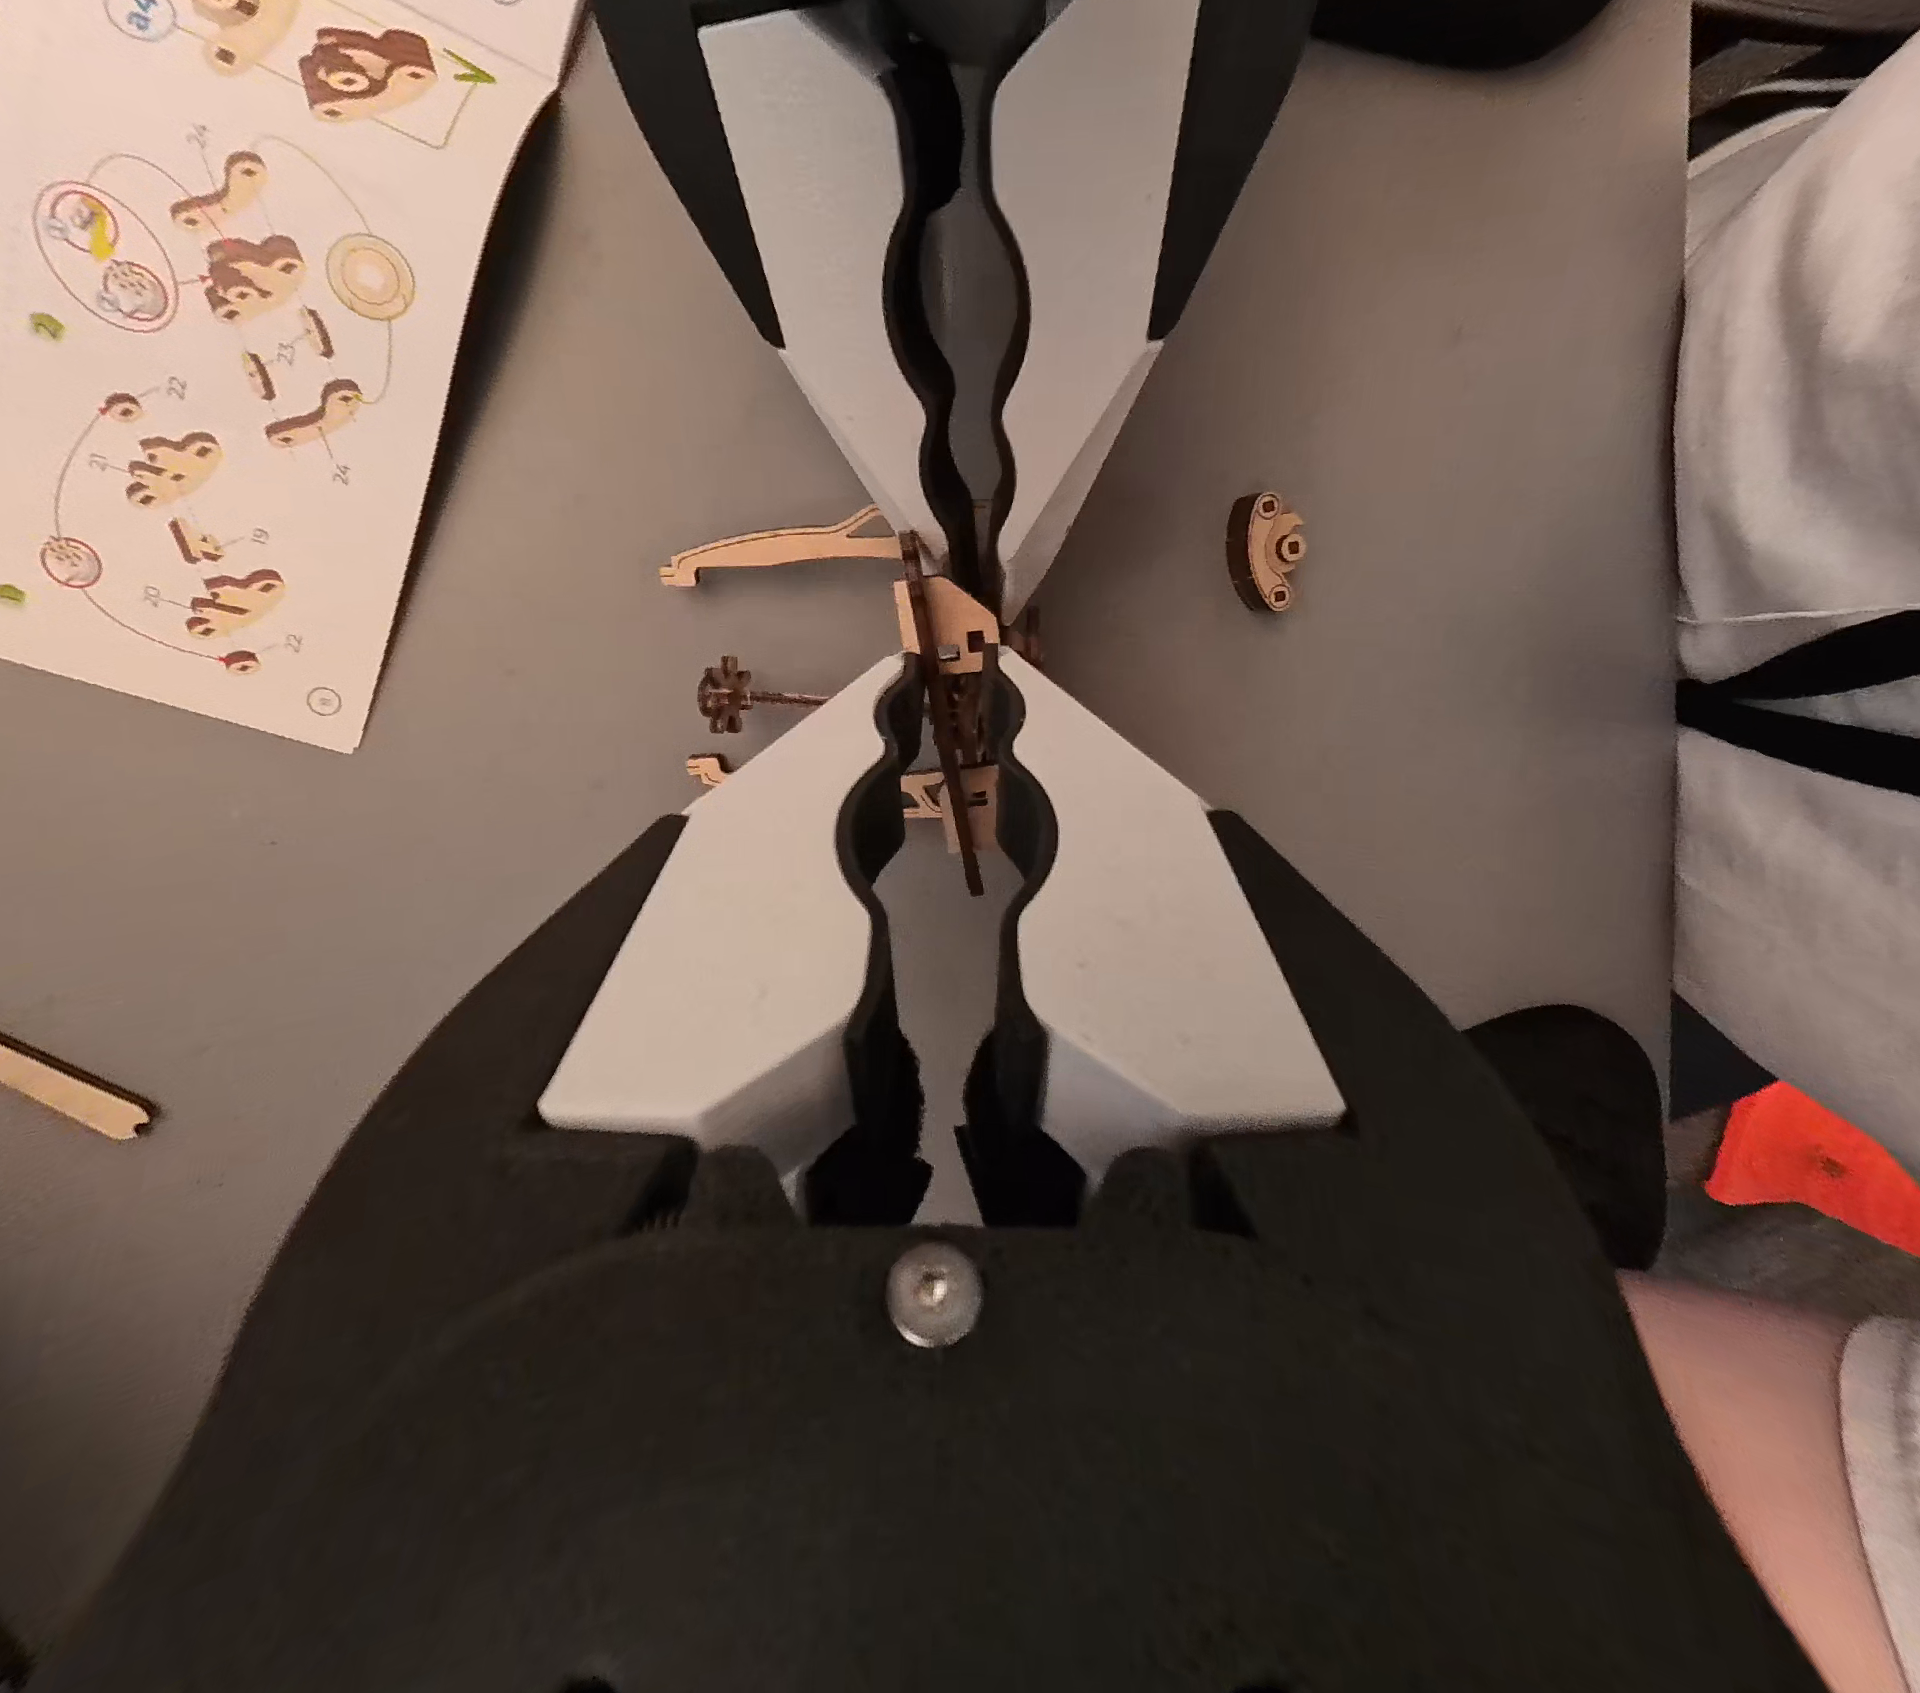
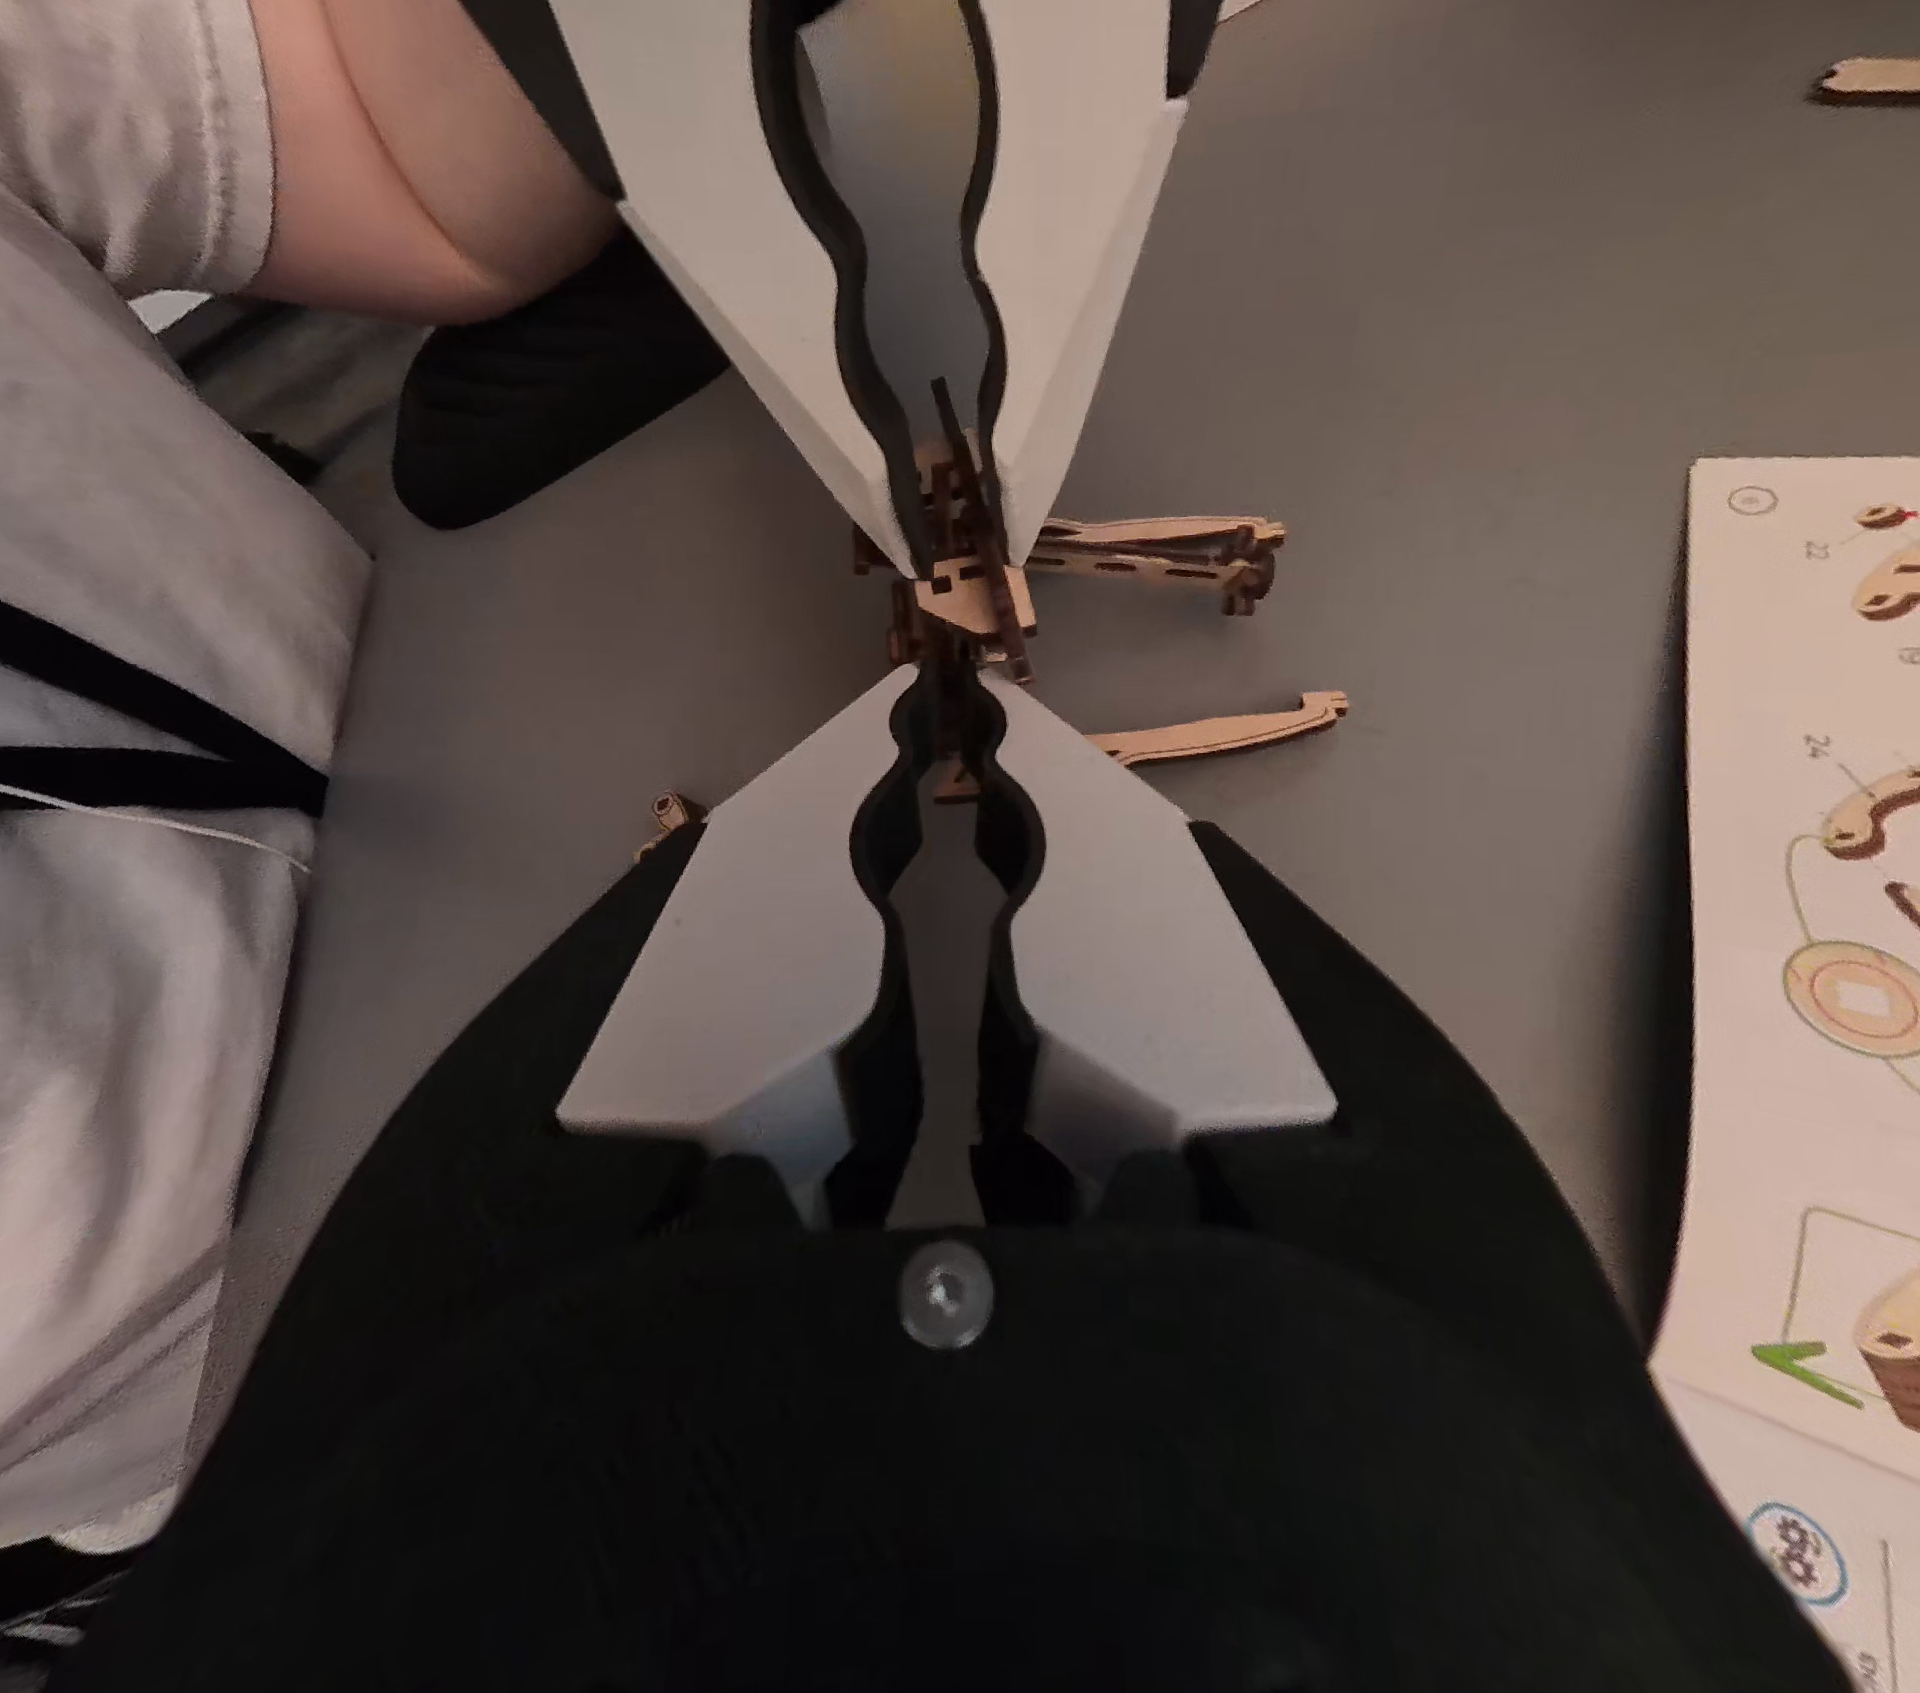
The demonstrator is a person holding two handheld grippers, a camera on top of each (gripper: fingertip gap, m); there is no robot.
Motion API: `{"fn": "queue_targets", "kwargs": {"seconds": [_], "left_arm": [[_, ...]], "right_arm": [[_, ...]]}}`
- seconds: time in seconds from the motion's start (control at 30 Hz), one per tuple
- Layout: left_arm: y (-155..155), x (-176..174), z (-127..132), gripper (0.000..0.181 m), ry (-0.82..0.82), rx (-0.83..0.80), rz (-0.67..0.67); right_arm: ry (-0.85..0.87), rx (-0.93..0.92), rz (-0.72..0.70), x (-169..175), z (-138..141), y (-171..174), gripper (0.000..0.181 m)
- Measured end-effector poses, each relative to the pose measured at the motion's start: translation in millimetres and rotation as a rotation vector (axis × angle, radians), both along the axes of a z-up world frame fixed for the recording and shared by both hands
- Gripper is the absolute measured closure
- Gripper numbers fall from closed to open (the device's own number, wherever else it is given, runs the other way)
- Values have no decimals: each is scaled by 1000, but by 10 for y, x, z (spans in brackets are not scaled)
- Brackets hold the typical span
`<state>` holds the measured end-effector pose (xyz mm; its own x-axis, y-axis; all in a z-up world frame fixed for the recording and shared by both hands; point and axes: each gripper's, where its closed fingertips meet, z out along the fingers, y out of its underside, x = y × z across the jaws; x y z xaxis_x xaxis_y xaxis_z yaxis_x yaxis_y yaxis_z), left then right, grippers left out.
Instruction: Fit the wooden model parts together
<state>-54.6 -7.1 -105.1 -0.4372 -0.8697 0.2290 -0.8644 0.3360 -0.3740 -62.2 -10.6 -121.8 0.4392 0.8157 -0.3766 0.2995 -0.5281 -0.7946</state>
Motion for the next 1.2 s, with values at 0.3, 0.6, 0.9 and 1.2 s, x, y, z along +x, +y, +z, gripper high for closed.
{"fn": "queue_targets", "kwargs": {"seconds": [0.3, 0.6, 0.9, 1.2], "left_arm": [[-3, -2, -4, 173, 3, 24, -7], [17, 10, -9, 173, -1, 83, -18], [-22, 25, -44, 175, 48, 8, 12], [-74, 28, -64, 178, 130, -88, 67]], "right_arm": [[-36, 32, -3, -7, 1, -3, 180], [-58, 39, -25, -9, -2, 15, 181], [-74, 127, 35, -13, -53, -30, 178], [-64, 120, 72, -14, -70, -80, 176]]}}
